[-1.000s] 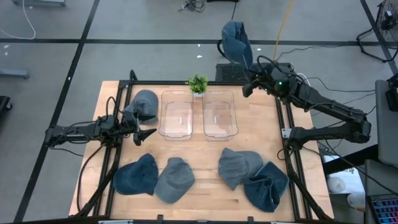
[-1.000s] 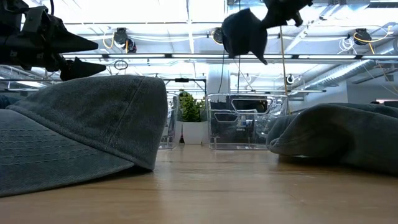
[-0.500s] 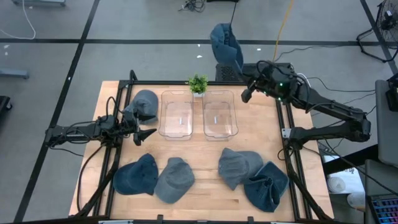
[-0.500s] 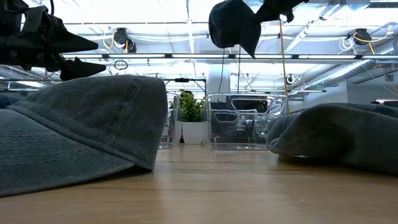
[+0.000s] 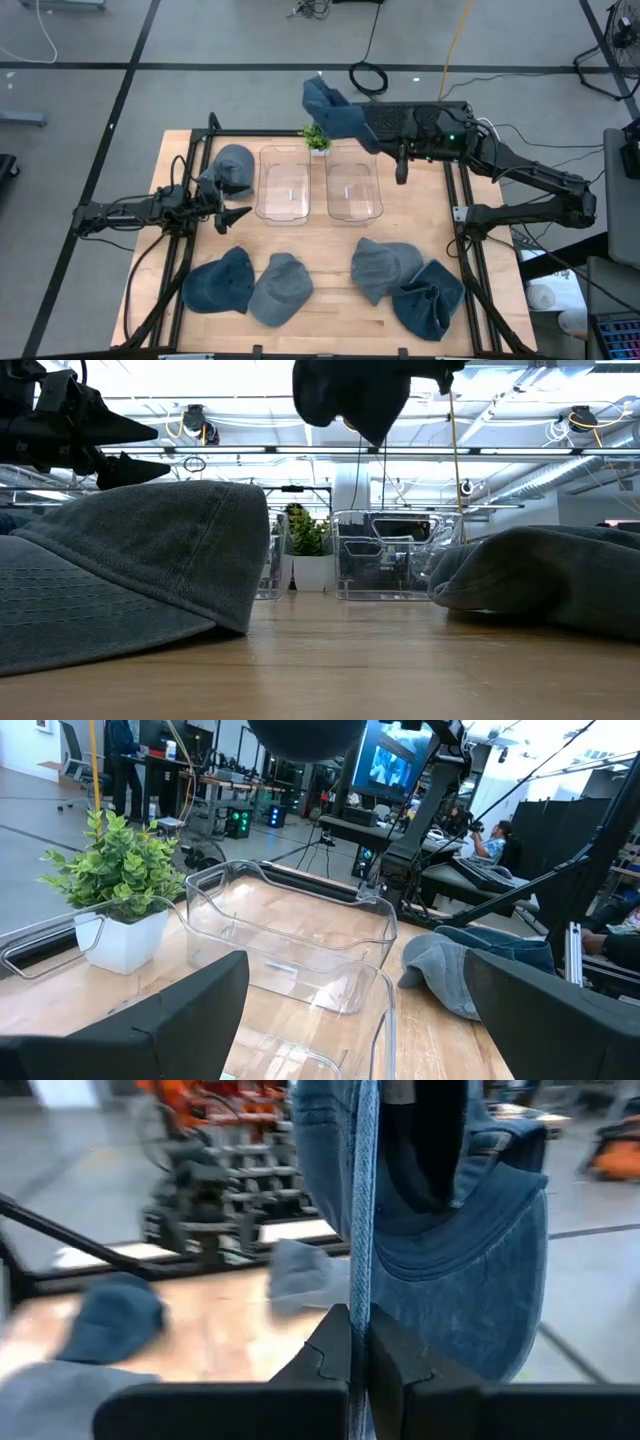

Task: Pick & Place hat
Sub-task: Put the top blue cap into the left transparent bin

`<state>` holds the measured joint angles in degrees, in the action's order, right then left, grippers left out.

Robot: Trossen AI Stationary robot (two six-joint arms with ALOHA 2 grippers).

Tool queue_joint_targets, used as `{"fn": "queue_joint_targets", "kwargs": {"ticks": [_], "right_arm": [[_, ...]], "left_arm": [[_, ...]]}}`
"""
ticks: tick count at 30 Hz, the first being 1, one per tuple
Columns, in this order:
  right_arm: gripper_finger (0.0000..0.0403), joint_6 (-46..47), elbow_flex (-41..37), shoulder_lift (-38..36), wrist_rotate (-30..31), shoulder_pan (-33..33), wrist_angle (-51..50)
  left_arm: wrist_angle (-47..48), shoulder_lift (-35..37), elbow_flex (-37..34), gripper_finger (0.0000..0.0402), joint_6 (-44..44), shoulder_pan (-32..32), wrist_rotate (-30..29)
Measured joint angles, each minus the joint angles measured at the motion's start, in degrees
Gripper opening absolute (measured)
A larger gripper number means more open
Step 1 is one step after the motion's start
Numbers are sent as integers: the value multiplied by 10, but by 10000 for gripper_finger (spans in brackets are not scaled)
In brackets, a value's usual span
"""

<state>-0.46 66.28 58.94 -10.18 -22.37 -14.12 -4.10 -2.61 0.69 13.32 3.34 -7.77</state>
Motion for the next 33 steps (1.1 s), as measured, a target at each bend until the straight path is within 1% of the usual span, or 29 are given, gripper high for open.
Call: {"fn": "queue_joint_targets", "kwargs": {"ticks": [2,6,8,10,13,18,23,33], "right_arm": [[0,17,0,0,-21,0,14],[0,28,0,0,-34,3,51],[0,28,0,0,-33,5,69],[0,28,10,1,-31,8,63],[0,20,38,12,-2,21,45],[0,-21,103,40,71,58,-19],[0,-16,147,68,77,84,-32],[0,-17,210,138,156,168,-42]], "left_arm": [[0,0,0,379,0,0,0],[0,0,0,379,0,0,0],[0,0,0,379,0,0,0],[0,0,0,379,0,0,0],[0,0,0,379,0,0,0],[0,0,0,379,0,0,0],[0,0,0,379,0,0,0],[0,0,0,379,0,0,0]]}}
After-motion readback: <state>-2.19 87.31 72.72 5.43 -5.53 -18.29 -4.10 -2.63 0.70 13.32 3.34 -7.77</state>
